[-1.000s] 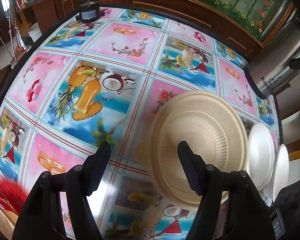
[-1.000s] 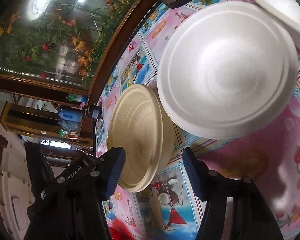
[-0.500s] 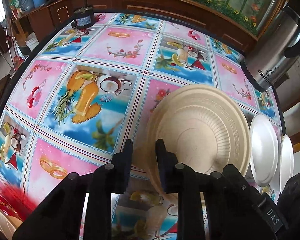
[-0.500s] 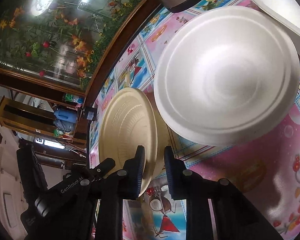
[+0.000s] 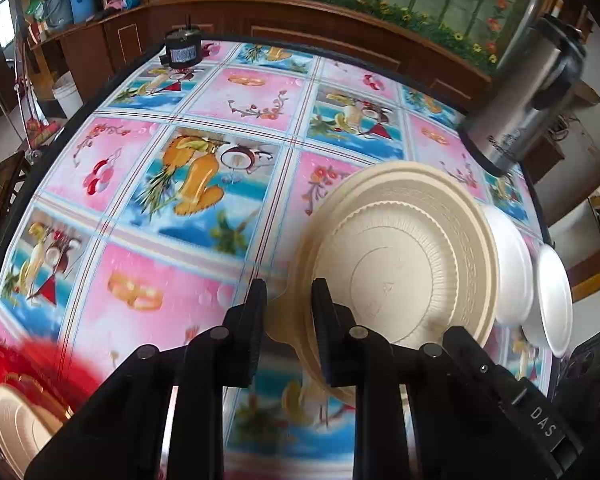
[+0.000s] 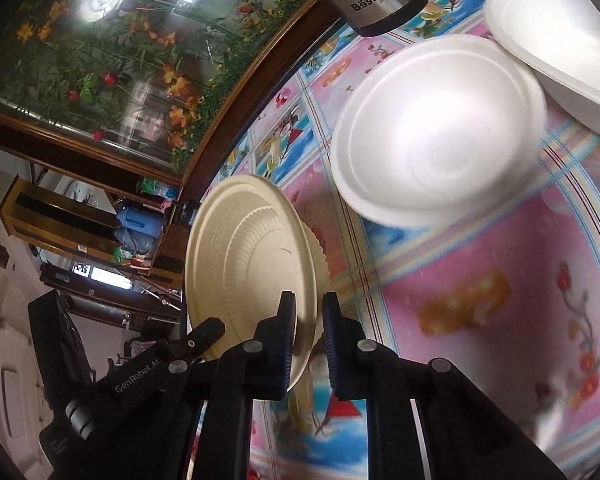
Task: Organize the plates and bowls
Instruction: 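Carry the smaller beige bowl to the stack and lower it in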
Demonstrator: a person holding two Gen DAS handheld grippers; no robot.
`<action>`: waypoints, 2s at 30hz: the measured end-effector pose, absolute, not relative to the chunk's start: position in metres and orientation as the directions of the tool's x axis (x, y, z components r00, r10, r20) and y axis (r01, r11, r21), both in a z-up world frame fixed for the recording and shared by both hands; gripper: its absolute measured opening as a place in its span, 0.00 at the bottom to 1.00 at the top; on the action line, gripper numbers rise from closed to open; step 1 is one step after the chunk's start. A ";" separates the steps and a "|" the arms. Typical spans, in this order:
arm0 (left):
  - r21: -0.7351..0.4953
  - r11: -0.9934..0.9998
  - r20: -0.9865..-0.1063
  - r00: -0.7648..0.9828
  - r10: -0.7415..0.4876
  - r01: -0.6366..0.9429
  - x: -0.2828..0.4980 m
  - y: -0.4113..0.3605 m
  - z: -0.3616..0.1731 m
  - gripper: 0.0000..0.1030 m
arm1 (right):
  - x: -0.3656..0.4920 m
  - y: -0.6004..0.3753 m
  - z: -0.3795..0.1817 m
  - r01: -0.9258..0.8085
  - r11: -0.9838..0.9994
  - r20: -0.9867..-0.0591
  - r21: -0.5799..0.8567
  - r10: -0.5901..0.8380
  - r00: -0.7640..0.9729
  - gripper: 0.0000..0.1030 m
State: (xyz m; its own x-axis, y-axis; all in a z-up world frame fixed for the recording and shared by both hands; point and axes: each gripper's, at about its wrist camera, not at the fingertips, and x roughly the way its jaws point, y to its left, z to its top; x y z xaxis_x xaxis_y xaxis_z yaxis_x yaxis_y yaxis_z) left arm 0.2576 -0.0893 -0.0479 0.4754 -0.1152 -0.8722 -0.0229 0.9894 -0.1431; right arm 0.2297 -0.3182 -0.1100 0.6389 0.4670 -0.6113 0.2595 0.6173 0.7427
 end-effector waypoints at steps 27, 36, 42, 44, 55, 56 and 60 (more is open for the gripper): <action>-0.132 0.990 -0.677 0.726 -0.120 0.040 0.060 0.008 0.006 0.19 | 0.055 -0.214 -0.026 0.028 0.818 -0.606 0.575 0.403 0.686 0.10; -0.135 0.990 -0.660 0.749 -0.053 -0.049 0.030 0.084 0.002 0.19 | 0.047 -0.131 -0.019 -0.090 0.846 -0.617 0.526 0.453 0.644 0.10; -0.121 0.989 -0.679 0.734 -0.017 -0.089 0.020 0.112 -0.012 0.19 | 0.040 -0.084 -0.024 -0.153 0.869 -0.642 0.471 0.456 0.616 0.10; -0.120 0.988 -0.692 0.722 -0.011 -0.100 0.018 0.120 -0.020 0.19 | 0.037 -0.073 -0.028 -0.166 0.873 -0.652 0.458 0.457 0.605 0.10; -0.118 0.984 -0.743 0.670 0.000 -0.131 0.018 0.139 -0.044 0.20 | 0.043 -0.045 -0.057 -0.177 0.891 -0.709 0.418 0.442 0.550 0.11; -0.117 0.984 -0.747 0.665 0.001 -0.133 0.018 0.139 -0.046 0.20 | 0.044 -0.043 -0.059 -0.177 0.893 -0.712 0.413 0.438 0.549 0.11; -0.103 0.986 -0.753 0.658 0.010 -0.133 0.018 0.140 -0.049 0.20 | 0.046 -0.040 -0.064 -0.174 0.895 -0.721 0.411 0.435 0.540 0.11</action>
State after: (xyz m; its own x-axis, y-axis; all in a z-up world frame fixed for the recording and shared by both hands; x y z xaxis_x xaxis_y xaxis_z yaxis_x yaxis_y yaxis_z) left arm 0.0182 0.1399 -0.0493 0.6579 0.0100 -0.7531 -0.1328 0.9858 -0.1030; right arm 0.0458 -0.0398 -0.0636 0.5396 0.4353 -0.7207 -0.1737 0.8951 0.4106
